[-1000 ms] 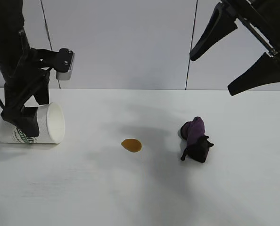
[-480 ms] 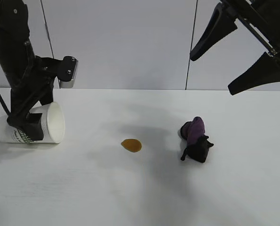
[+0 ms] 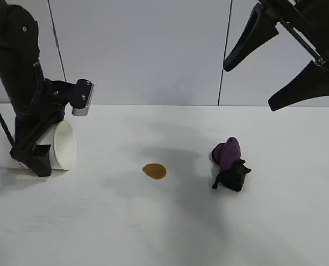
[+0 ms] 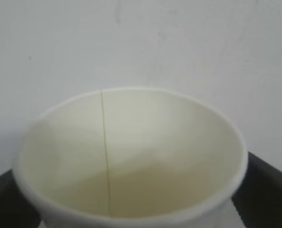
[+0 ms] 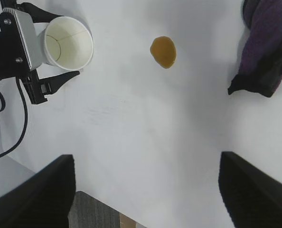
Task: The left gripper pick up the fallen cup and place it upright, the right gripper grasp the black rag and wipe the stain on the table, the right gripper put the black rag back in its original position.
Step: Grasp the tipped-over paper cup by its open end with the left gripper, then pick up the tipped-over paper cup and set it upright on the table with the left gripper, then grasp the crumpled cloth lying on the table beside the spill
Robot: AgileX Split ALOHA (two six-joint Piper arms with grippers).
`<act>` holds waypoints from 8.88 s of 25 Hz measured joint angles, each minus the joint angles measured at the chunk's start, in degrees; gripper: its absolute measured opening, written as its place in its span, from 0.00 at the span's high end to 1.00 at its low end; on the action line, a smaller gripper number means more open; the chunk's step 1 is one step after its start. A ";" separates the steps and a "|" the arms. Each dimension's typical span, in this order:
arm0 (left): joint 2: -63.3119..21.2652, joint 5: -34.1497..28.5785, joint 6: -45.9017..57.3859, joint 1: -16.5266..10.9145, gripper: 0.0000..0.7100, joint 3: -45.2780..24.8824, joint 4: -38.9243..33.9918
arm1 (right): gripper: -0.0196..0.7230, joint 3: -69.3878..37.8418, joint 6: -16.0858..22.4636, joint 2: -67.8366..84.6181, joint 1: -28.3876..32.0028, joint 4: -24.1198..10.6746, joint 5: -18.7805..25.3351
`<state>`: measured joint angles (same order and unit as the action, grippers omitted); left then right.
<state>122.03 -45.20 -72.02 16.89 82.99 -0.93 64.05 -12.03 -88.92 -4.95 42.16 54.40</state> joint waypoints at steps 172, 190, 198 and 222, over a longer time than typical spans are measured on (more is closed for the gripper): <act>-6.17 -5.80 -67.18 -19.03 0.07 -29.53 98.22 | 0.21 0.00 0.00 0.00 0.00 0.00 -0.25; -6.17 -5.61 -65.88 -19.03 0.06 -29.53 97.58 | 0.21 0.00 0.00 0.00 0.00 0.00 -0.29; -6.48 -4.50 -61.86 -19.03 0.03 -29.53 93.54 | 0.21 0.00 0.00 0.00 0.00 0.00 -0.29; -20.50 1.73 -50.37 -19.29 0.02 -29.59 82.62 | 0.21 0.00 0.00 0.00 0.00 0.00 -0.36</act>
<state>101.53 -43.47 -122.39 -2.40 53.40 81.69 64.05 -12.03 -88.92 -4.95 42.16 54.04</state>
